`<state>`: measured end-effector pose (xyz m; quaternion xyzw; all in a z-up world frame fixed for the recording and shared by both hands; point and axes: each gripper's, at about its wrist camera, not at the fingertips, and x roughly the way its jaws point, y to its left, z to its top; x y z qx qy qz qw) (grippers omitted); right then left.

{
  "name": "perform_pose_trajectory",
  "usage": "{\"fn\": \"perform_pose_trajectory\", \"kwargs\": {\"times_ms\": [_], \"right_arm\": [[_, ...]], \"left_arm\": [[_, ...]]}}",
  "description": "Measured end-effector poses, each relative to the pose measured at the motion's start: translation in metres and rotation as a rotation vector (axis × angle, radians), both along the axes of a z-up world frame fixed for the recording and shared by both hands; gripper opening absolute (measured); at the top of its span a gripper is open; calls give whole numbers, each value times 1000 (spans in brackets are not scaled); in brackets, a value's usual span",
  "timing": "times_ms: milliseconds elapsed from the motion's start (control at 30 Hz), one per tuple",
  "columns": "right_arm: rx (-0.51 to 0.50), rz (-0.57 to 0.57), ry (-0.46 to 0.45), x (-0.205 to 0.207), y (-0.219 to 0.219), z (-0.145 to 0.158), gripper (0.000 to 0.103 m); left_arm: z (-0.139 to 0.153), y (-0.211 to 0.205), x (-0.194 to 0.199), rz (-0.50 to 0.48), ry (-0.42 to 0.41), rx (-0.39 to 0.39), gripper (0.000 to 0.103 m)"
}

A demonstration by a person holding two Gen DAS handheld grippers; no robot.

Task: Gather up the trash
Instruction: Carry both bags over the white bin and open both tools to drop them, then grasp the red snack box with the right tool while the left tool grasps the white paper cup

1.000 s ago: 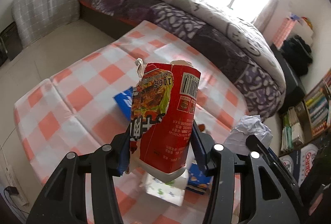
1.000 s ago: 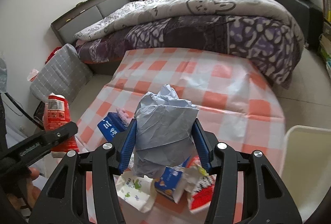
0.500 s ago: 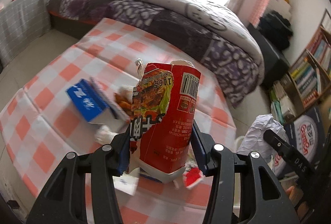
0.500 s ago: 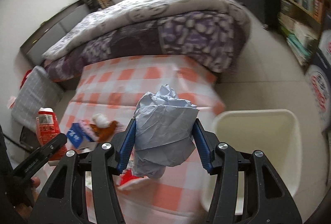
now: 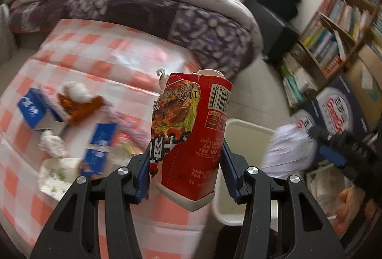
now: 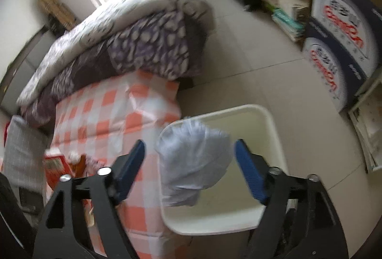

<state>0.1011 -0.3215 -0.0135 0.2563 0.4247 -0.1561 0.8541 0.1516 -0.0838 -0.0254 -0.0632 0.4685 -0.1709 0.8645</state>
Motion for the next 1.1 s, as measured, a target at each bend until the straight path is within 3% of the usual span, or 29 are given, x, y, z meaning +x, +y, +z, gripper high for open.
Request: {"fn": "perform_pose_trajectory", "kwargs": {"times_ms": [200,533,633,667,1100], "right_arm": [[71,-77,-30,-16,-40,5,83],[67,-106,-70,-31,-62,14,87],[81,-122,-81,-34,-68,16,87],[82,-129,-87,-36,-69,16,88],[65,-79,-73,-25,-48,15,93]], "left_arm": [[-14,-45,-11,-104,19,9,51],[-29,-95,-29,-243,33,10,53],[-26,-106,-35,-280,1,-11,73],[-24,-108,-37,-283,-13,-16,81],[-20,-95,-40,-258,-58,92,83]]}}
